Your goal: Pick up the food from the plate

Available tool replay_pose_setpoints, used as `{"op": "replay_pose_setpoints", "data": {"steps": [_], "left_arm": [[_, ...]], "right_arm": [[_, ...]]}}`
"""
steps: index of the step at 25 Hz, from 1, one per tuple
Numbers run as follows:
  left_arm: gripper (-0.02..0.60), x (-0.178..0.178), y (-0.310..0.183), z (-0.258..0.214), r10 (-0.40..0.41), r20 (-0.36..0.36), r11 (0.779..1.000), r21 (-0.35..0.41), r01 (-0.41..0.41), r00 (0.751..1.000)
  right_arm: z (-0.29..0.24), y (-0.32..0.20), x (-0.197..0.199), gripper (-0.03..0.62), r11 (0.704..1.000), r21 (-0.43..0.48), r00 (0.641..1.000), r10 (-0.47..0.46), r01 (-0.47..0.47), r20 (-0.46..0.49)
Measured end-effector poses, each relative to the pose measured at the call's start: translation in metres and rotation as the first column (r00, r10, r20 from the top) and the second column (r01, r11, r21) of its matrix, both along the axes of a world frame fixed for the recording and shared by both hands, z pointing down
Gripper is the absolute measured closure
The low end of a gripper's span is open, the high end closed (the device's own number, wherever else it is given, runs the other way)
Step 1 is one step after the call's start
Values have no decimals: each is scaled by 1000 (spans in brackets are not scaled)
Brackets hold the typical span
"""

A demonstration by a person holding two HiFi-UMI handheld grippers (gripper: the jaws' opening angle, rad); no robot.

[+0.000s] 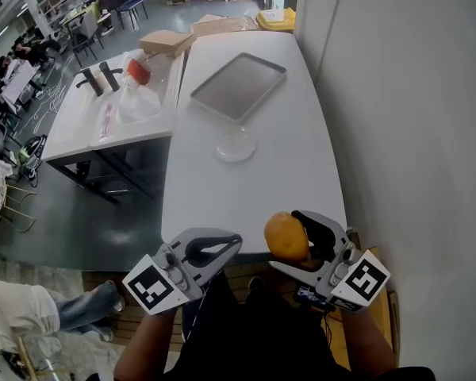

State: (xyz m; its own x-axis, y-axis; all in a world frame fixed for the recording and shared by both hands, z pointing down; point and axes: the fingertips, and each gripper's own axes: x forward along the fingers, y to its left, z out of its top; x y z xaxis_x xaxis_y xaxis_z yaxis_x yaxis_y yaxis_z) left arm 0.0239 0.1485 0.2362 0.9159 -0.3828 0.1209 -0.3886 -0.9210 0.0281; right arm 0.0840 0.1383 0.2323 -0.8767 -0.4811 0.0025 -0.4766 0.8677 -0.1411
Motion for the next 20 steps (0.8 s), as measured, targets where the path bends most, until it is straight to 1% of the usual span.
{"op": "replay_pose_setpoints", "data": {"steps": [5, 12, 17, 20], "left_arm": [[574, 8, 9, -2, 3, 3, 1000, 9, -4, 1000], [574, 9, 13, 7, -7, -2, 1000, -17, 7, 1000], [574, 21, 14, 5, 22, 5, 1000, -8, -22, 1000], [574, 25, 15, 3, 32, 11, 999, -17, -32, 999]], "right_arm": [[1, 11, 4, 214, 1000, 0, 1000, -13, 13, -5], [-1, 15, 4, 214, 1000, 5, 1000, -17, 16, 11], [1, 13, 16, 214, 1000, -11, 1000, 11, -11, 20], [0, 9, 23, 214, 999, -20, 999, 33, -32, 21]]}}
